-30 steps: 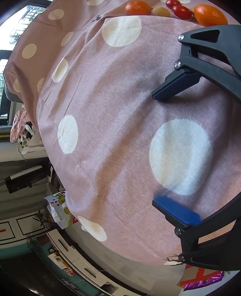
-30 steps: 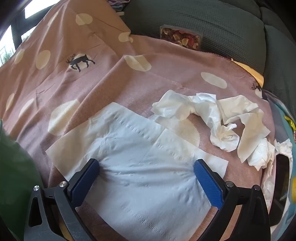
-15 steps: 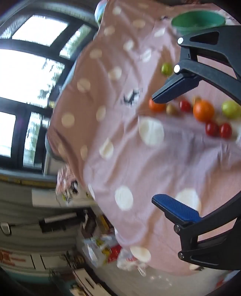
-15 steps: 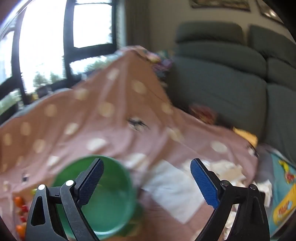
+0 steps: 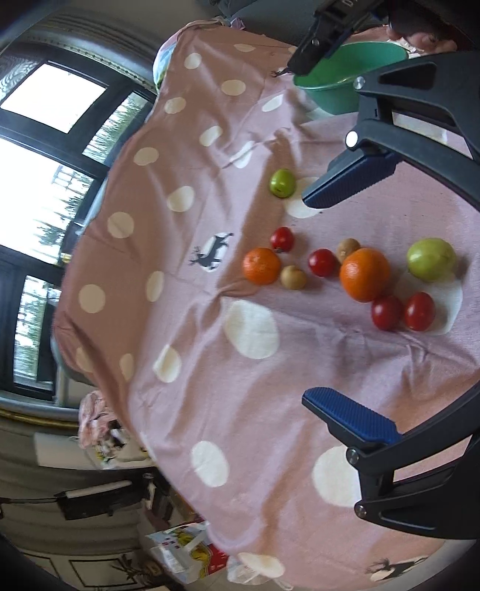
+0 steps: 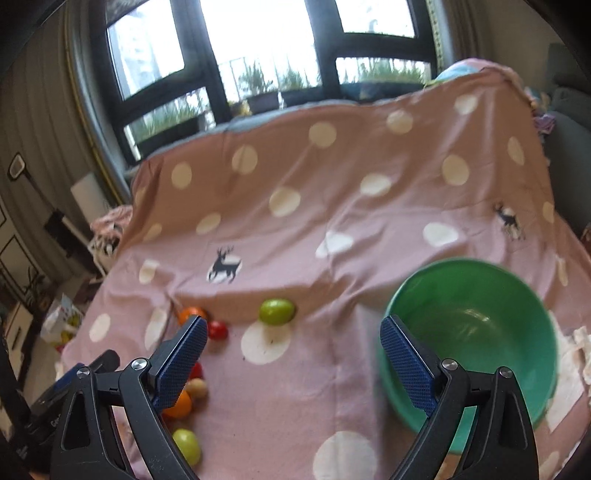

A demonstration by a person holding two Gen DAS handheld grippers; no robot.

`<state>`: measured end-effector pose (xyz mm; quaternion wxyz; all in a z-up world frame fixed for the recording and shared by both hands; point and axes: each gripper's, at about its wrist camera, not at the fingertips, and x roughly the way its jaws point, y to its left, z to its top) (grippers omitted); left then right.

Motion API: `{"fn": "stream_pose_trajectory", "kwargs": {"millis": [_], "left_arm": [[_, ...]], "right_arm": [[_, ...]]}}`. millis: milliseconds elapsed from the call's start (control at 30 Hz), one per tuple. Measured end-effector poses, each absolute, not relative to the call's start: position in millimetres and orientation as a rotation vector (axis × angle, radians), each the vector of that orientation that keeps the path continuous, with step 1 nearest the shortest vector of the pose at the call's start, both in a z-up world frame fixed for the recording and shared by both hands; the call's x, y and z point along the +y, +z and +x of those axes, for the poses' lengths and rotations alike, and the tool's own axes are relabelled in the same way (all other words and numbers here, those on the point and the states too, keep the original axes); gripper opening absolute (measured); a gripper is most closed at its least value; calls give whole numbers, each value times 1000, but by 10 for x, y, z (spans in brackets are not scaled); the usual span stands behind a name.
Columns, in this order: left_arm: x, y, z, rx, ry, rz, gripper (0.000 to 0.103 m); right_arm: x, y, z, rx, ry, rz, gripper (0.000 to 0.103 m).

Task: Organize fruits

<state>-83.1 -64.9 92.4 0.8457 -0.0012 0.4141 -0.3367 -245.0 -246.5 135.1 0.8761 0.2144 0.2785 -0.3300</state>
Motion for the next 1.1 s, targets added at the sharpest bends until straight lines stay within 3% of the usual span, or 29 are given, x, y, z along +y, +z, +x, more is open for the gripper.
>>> {"fn": "stream_pose_trajectory", "kwargs": {"millis": [267,333,700,833,1100], "left_arm": [[-558,876,-857,932,-709,-10,92],[-546,877,-818,964,-716,-27,91],[-371,843,-711,1010,-720,-91,61],[-325,830,-668,1018,-698,-100,56],[-297,815,-631,1018,-672,-90,56]], "right_arm": [[-2386,1137,-2245,665,-614,532,88],[-2374,1121,-2240,675,-585,549,81],[-2322,871,-2058,717,-343,770,59],[-2206,696,-1810,772,-238,821,58],[-2081,415,-1484,837,-172,887,59]]}}
